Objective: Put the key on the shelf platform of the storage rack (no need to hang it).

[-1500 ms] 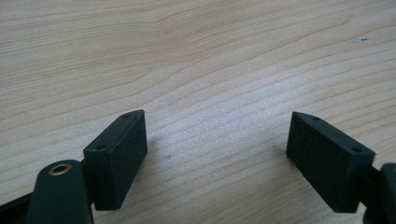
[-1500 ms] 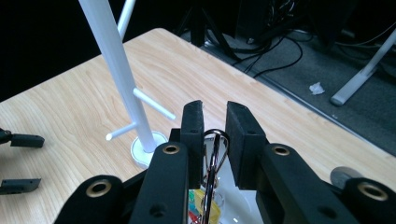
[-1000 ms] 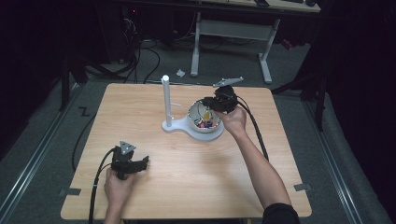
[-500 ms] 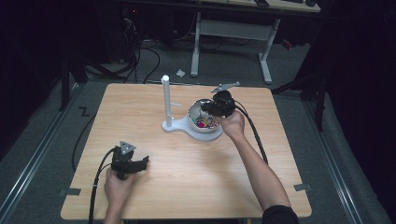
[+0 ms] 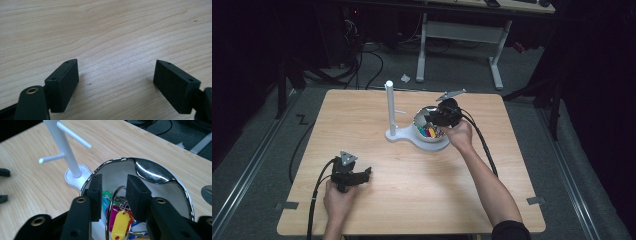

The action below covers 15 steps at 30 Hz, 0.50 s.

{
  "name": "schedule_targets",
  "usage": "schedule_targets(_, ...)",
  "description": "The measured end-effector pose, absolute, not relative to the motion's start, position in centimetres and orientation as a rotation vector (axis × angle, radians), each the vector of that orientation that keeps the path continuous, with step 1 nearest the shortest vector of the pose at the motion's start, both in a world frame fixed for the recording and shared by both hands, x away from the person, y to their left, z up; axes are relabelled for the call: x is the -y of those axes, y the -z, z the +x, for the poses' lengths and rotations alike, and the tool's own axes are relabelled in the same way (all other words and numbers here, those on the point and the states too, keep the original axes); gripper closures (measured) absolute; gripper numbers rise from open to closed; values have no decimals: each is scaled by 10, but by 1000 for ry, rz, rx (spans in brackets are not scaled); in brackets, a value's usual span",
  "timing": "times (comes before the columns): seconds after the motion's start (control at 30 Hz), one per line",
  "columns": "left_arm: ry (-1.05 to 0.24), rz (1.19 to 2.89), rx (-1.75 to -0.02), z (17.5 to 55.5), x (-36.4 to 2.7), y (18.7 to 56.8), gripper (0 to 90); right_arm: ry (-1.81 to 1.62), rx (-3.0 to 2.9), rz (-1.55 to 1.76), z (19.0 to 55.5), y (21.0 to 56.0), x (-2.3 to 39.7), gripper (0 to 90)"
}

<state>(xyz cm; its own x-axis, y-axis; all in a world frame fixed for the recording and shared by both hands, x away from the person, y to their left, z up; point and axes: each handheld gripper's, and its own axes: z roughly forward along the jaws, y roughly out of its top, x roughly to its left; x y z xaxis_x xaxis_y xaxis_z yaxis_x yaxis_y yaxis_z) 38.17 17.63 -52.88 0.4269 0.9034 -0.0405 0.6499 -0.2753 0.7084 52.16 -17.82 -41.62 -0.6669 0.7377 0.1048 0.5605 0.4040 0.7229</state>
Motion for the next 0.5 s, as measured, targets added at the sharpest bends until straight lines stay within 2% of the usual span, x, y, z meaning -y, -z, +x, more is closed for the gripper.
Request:
schedule_targets(0.17, -495, 2025, -1307, 382, -176, 529, 208, -1157, -2396, 1176, 517, 411, 187, 583)
schedule_targets(0.5, -495, 2025, -1307, 382, -176, 529, 208, -1226, -2313, 1216, 498, 402, 216, 541)
